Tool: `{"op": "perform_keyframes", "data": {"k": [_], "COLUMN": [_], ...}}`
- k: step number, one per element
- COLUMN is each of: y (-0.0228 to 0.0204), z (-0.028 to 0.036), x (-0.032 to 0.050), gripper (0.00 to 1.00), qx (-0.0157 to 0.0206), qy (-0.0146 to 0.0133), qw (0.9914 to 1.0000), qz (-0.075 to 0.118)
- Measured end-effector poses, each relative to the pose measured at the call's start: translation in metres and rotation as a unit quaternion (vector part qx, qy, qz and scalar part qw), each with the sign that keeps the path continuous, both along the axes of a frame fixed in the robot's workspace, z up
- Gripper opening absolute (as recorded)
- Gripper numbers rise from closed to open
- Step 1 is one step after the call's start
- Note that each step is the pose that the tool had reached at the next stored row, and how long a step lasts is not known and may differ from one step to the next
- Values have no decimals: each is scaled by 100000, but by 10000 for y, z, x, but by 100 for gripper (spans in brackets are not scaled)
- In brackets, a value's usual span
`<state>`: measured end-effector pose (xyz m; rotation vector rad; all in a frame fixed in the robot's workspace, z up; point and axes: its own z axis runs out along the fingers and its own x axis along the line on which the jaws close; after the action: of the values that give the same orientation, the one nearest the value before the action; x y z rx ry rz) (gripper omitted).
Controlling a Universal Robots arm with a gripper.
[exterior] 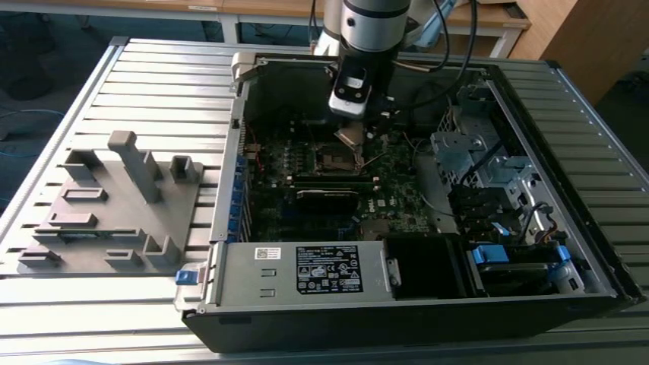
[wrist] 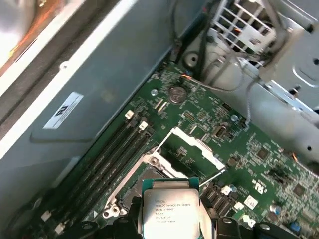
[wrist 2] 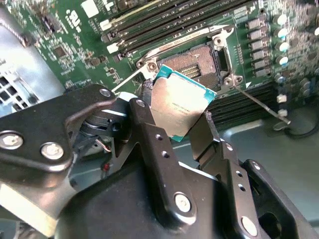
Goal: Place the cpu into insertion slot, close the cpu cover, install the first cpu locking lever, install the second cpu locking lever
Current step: 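Place the cpu into insertion slot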
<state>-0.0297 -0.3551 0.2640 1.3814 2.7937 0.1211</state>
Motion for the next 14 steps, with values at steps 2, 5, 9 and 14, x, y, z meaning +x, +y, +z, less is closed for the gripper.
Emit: {"op": "perform_keyframes", "data": {"k": [2,5,9,14], "y": [0,0,0,-1], "z": [-3,-7,-13,-18], "x": [0,0,0,0], "gripper": [54,54,54,54], "qx": [0,4,3,8], "qy": [-1,-3,-3,-3], "qw": [99984,99899,99669,99219], "qz": [-1796,-4483,-8135,-12473]}}
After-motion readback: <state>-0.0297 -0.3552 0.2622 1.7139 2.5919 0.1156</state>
